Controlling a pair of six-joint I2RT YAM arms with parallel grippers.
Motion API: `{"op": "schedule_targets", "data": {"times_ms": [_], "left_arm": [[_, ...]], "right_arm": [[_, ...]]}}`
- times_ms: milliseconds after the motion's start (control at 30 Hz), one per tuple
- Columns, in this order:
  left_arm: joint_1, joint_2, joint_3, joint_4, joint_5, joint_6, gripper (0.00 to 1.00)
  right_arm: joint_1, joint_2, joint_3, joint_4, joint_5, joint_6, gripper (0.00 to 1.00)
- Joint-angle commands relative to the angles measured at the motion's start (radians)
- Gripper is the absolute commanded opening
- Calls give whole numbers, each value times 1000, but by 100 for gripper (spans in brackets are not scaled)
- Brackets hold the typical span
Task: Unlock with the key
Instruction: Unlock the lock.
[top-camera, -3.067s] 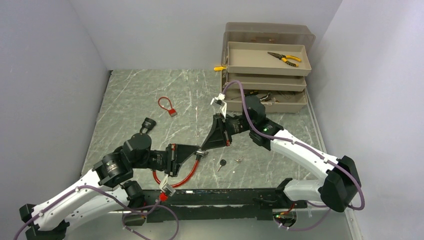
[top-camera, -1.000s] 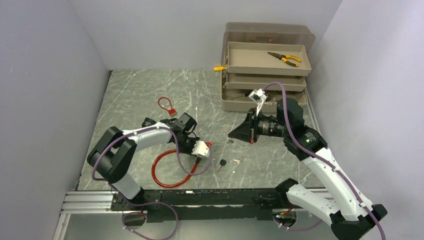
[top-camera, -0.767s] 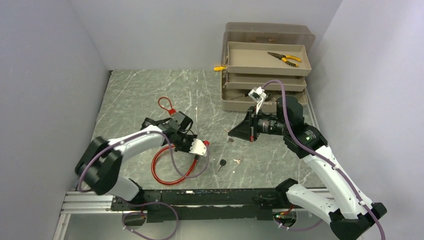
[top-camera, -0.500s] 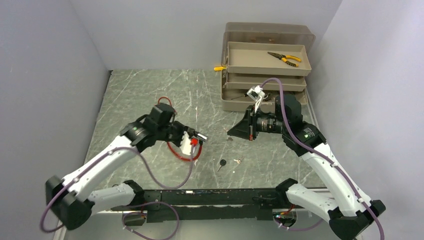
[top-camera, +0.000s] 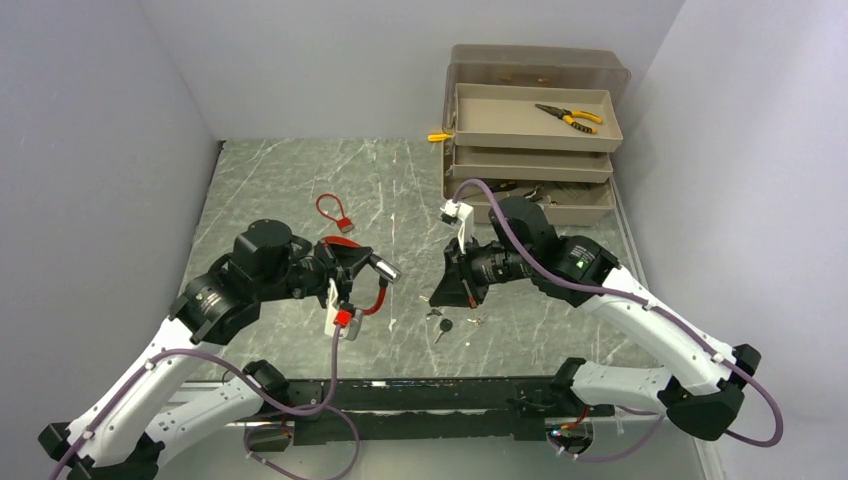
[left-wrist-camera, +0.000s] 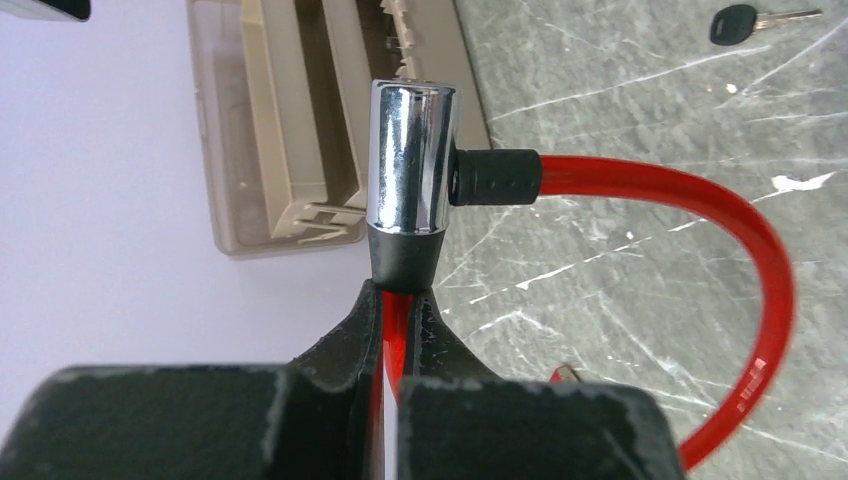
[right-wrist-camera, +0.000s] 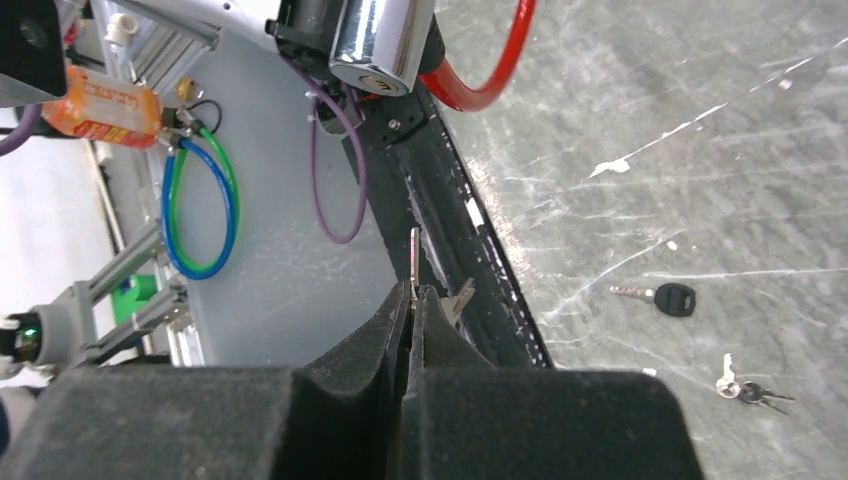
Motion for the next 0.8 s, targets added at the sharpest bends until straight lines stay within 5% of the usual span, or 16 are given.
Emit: {"op": "schedule_targets", "data": {"times_ms": [0, 767], "left_arm": [[-5, -44, 73, 28, 3, -5, 0], [-31, -52, 74, 7, -17, -89, 0]], "right_arm": [[46, -2, 89, -28, 121, -37, 0], [189, 74, 249, -14, 394, -113, 0]]}}
